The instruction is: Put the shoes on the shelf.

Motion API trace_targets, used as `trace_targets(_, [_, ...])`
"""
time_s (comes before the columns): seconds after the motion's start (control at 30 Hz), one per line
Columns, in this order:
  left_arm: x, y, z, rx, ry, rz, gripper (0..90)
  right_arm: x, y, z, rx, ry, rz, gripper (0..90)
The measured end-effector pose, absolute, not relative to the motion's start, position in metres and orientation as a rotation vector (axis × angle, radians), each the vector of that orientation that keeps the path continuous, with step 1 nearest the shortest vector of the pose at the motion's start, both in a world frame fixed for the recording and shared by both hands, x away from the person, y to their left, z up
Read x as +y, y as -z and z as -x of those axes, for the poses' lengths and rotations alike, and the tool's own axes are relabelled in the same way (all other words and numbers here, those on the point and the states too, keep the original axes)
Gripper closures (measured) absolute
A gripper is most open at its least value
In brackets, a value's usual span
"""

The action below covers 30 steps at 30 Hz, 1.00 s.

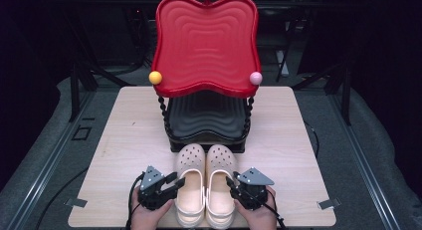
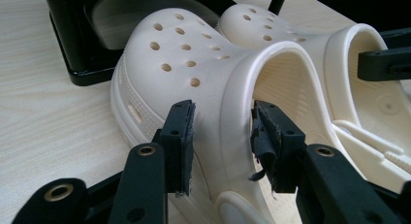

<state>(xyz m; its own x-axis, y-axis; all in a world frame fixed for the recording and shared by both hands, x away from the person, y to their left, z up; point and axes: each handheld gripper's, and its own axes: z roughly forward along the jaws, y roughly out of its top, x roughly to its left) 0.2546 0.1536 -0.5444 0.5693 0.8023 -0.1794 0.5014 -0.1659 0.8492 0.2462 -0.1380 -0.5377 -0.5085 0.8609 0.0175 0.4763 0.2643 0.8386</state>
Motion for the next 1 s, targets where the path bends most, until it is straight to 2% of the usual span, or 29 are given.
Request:
trace_targets(0.33, [0.15,0.548,-0.257,1.095,-0.407,-1.811,58.8,-0.136,0.539,-0.249,2.076,-1.154,-1.226,65.7])
trace_targets(0.8, [0.149,0.544,-0.251,1.098,-0.437,-1.828,69.6,-0.131,0.535,-0.244,2.036,-1.147,-1.306,73.7])
trace_targets(1.0, [0.151,0.542,-0.246,1.09,-0.49,-1.848,72.8,-0.133,0.533,-0.242,2.015,-1.143,-1.326,76.2])
